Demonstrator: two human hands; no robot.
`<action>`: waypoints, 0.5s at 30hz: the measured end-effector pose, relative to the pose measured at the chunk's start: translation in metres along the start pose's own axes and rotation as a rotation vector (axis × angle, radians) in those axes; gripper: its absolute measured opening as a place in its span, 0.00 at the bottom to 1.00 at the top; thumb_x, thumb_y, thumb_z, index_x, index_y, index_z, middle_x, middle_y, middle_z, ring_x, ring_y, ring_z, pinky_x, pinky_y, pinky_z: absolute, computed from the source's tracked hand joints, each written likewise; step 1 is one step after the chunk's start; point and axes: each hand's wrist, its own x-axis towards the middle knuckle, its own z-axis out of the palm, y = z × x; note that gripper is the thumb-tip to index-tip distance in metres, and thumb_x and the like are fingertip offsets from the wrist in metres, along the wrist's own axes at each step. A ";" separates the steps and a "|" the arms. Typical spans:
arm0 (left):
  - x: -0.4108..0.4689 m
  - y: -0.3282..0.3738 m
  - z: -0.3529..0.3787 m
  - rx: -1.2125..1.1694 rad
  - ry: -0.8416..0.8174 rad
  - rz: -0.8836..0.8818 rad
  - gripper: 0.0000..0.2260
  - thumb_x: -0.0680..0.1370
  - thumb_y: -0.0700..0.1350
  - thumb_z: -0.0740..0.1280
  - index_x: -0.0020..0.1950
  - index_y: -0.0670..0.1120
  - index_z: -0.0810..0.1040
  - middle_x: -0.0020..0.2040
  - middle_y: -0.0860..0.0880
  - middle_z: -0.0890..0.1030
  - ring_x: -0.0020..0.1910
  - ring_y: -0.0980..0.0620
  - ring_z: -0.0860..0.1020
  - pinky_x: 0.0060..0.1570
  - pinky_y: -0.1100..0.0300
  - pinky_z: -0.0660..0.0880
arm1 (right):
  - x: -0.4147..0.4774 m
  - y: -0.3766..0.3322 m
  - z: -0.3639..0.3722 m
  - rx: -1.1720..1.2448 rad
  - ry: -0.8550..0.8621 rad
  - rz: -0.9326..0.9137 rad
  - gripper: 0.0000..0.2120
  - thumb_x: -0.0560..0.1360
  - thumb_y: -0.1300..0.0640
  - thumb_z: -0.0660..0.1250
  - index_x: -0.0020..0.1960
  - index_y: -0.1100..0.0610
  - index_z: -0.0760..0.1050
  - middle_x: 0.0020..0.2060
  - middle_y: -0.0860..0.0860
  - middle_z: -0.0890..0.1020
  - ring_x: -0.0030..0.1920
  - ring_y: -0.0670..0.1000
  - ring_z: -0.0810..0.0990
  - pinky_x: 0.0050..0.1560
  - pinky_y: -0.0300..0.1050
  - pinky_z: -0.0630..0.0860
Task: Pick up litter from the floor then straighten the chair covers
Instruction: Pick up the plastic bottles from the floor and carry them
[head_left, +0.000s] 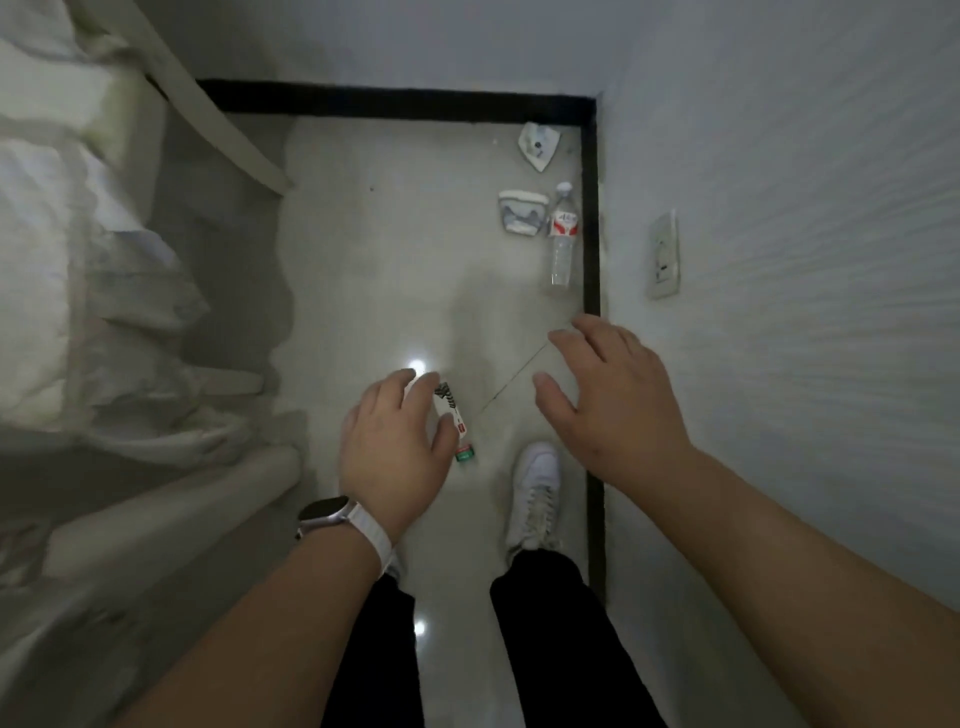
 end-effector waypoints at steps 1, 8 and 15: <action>0.009 -0.009 0.024 -0.028 -0.017 -0.040 0.23 0.73 0.55 0.59 0.62 0.46 0.79 0.60 0.43 0.79 0.57 0.40 0.78 0.53 0.47 0.75 | 0.009 0.010 0.021 0.004 -0.004 0.015 0.25 0.76 0.43 0.57 0.66 0.57 0.75 0.65 0.58 0.75 0.64 0.59 0.73 0.61 0.55 0.70; 0.059 -0.068 0.184 -0.217 -0.125 -0.355 0.23 0.77 0.52 0.66 0.70 0.45 0.72 0.66 0.42 0.74 0.64 0.40 0.71 0.61 0.50 0.69 | 0.075 0.080 0.152 0.044 -0.011 0.087 0.26 0.77 0.44 0.58 0.69 0.58 0.71 0.68 0.59 0.72 0.65 0.61 0.71 0.62 0.58 0.69; 0.090 -0.108 0.305 -0.285 -0.150 -0.627 0.32 0.69 0.54 0.76 0.67 0.41 0.70 0.60 0.36 0.75 0.60 0.35 0.74 0.59 0.49 0.70 | 0.132 0.135 0.247 0.080 -0.007 0.122 0.26 0.78 0.44 0.59 0.72 0.57 0.67 0.68 0.56 0.71 0.65 0.57 0.70 0.63 0.54 0.70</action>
